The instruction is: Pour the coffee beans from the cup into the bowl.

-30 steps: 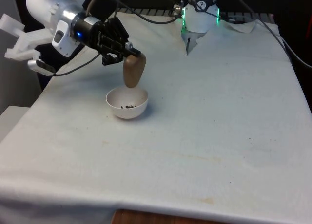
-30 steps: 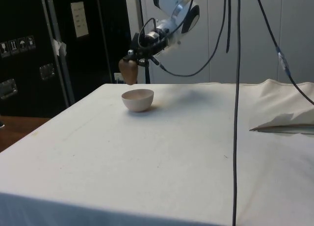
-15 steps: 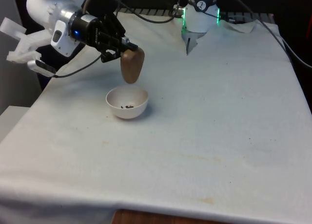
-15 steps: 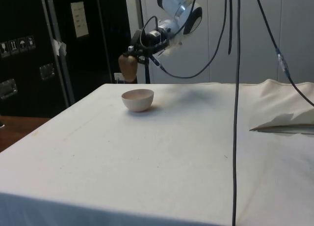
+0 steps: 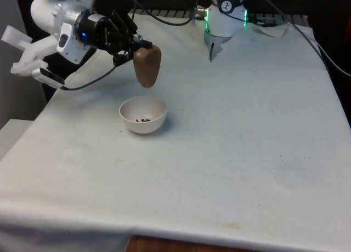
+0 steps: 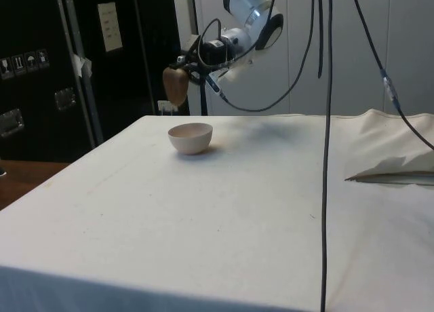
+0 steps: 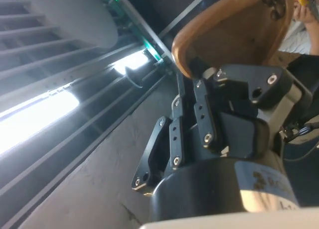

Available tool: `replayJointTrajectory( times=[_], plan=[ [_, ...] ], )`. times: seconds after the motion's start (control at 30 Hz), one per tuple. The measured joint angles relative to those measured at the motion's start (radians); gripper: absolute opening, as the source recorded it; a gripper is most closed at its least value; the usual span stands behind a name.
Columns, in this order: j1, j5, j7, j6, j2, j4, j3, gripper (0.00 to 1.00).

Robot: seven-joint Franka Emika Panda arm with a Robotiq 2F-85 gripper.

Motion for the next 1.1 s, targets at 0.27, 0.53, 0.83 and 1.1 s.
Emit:
replayJointTrajectory(
  times=[0.27,0.53,0.83,1.1],
  plan=[
    [-0.002,0.027,0.01,-0.03,0.006,-0.003,-0.006,0.0],
    [-0.002,0.049,0.013,-0.048,0.007,-0.013,-0.006,0.0],
    [0.008,0.04,0.01,-0.042,0.013,-0.009,-0.022,0.0],
    [0.028,0.022,0.004,-0.039,0.014,-0.006,-0.044,0.0]
  ],
)
